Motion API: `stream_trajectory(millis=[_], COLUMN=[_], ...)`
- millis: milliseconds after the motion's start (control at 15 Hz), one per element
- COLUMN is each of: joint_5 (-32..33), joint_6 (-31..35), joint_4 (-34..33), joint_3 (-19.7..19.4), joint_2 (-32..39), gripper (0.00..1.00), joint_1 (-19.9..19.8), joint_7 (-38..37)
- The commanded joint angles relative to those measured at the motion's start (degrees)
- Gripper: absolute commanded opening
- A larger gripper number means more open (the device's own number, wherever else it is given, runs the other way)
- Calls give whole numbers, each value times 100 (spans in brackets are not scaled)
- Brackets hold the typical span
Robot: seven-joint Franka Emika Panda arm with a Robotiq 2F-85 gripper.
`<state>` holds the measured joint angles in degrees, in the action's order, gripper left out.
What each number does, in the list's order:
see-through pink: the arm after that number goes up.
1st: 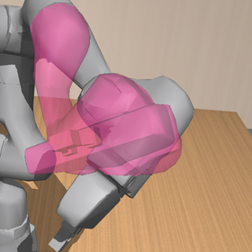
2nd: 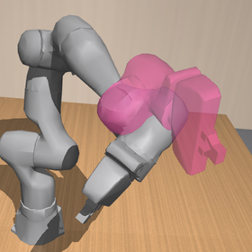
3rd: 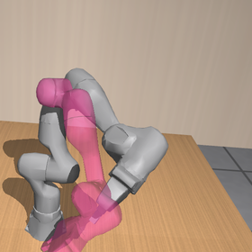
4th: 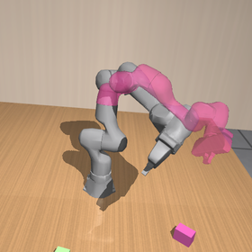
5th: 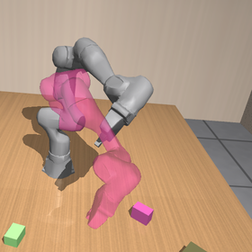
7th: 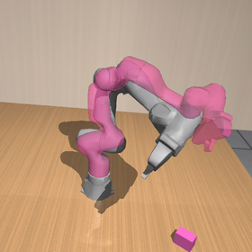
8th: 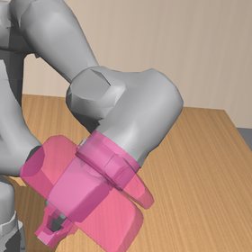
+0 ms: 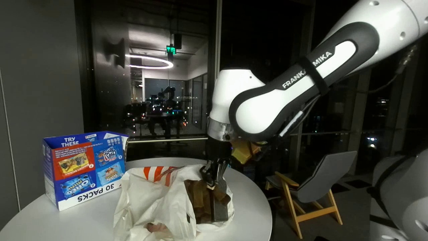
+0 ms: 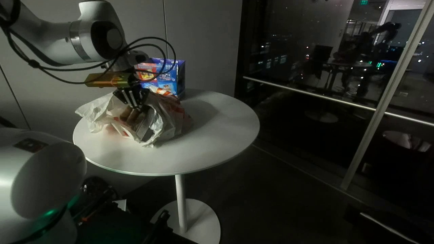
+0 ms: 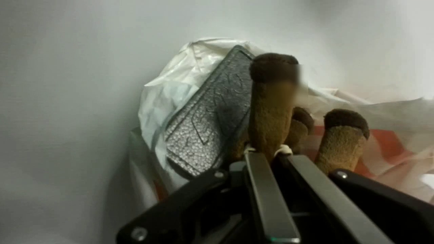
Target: Empty the plastic
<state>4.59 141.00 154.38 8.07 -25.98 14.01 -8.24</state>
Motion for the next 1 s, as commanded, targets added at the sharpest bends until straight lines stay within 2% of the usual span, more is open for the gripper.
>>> stream_trajectory(millis=[0,133,200,267,467,733,867,933], joint_5=[-738,-992,-1179,-1522,-2203,-2604,-2567,-2397], joint_6=[-997,-1235,-1256,-1387,-2113,-3395,-4146,-4588], joint_4=[174,-14,-176,-262,-540,-1038,-1305,-1468], joint_3=[-1110,-1631,-1896,-1884,-2119,-1924,-1733,-1593], joint_2=[-868,-728,-420,-298,-20,607,788,881], gripper=[13,13,13,13,12,13,13,13], joint_1=[866,1038,1146,1011,926,671,506,382], joint_7=[1565,2397,2770,3244,4313,5072,5256,5122])
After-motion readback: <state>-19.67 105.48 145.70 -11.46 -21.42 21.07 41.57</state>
